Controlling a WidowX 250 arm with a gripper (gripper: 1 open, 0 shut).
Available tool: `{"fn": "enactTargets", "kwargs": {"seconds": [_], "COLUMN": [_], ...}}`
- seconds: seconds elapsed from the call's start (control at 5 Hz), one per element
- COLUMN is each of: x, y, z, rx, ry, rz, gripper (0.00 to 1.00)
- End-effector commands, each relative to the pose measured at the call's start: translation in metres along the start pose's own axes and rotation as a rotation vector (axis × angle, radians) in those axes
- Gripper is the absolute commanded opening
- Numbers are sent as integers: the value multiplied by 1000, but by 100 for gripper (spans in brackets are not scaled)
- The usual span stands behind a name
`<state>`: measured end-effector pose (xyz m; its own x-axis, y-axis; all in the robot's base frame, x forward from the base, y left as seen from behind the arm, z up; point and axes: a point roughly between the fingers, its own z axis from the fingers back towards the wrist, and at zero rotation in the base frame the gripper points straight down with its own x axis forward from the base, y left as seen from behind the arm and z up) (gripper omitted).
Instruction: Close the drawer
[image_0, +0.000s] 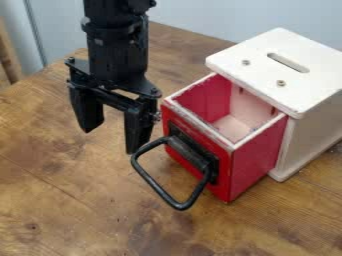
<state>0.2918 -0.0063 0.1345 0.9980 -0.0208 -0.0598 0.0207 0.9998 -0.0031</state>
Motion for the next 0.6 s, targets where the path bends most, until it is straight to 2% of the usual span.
{"fn": "enactTargets", "kwargs": {"seconds": [0.0,0.2,0.4], "x": [4,-3,7], "y": [-5,-2,5], "z": [-17,-44,-62], "rx": [5,9,0], "ry": [-160,-252,-230], "rz": [-61,-105,-109], "gripper": [100,100,100]}}
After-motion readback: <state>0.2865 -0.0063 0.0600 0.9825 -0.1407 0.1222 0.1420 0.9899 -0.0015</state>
